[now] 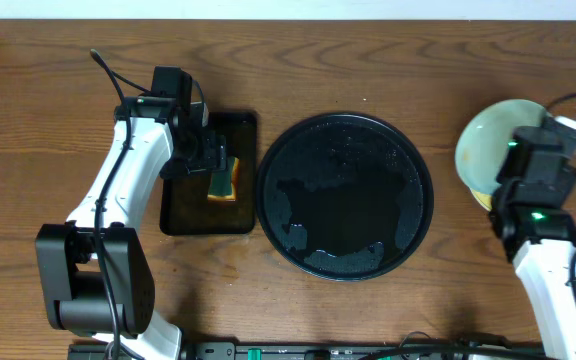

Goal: Clean dirty plates on tray and stack at the side
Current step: 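Lift the blue plate with right gripper and stack it on the yellow plate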

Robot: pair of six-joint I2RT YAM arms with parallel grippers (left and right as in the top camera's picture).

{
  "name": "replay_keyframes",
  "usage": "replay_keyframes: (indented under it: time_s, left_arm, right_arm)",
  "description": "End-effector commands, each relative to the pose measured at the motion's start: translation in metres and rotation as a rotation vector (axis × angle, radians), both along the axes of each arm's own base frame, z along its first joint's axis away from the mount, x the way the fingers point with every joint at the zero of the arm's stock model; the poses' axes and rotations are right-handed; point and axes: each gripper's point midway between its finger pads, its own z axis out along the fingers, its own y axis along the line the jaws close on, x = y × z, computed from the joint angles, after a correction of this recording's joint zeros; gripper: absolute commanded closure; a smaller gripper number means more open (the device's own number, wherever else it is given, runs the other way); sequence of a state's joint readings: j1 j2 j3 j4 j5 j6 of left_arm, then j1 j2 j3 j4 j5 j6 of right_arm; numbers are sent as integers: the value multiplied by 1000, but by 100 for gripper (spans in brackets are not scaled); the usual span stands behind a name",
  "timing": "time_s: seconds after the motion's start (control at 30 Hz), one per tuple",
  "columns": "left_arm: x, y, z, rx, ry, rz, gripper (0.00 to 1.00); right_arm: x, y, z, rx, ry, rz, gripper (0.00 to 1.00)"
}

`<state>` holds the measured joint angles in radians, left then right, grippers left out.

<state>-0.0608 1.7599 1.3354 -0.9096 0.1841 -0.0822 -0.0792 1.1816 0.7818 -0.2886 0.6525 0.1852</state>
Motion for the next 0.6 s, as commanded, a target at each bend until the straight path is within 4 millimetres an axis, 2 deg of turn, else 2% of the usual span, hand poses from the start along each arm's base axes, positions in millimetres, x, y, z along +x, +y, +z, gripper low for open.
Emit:
replay_keyframes:
  time_s: [0.0,0.17,0.37,0.4,0.5,0.57]
  left_arm:
    - [-1,1,0,5,1,5,21]
    - [0,1,0,5,1,5,21]
    - [0,1,0,5,1,5,21]
    - [0,1,0,5,1,5,21]
    - [-1,1,0,5,1,5,21]
    - [-1,1,0,5,1,5,21]
  right_arm:
    - [-2,-22,-16,155,-60,-103,99]
    - [-11,-49,-45,206,-5,-189,99]
    - [-11,-59,-64,227,30,-217,97]
    - [-9,-58,-65,235,27,-208,91]
    - [-1,-50,-66,278,10,-162,57]
    - [5,-40,-66,320,-3,-113,53]
